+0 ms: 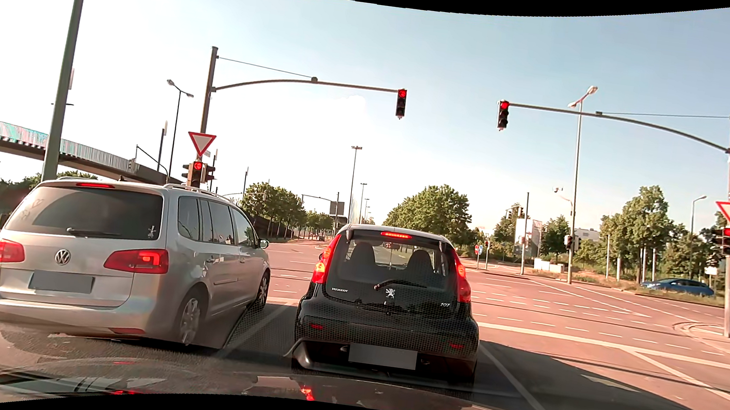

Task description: Follow the waypoints while adhering to traffic rules and regulations

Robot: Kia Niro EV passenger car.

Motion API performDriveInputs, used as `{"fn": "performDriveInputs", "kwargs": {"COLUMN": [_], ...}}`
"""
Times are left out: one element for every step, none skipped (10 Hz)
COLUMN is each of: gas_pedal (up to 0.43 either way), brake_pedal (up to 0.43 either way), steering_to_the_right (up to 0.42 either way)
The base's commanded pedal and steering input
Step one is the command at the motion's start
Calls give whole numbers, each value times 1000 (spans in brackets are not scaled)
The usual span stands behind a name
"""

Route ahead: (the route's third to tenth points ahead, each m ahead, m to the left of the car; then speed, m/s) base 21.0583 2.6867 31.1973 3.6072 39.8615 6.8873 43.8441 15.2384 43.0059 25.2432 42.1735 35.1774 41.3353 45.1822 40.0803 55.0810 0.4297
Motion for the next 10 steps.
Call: {"fn": "performDriveInputs", "kwargs": {"gas_pedal": [0, 0, 0, 0, 0, 0, 0, 0, 0, 0], "brake_pedal": [152, 171, 195, 213, 232, 244, 244, 250, 250, 250], "steering_to_the_right": [-35, -34, -33, -32, -32, -31, -32, -31, -31, -31]}}
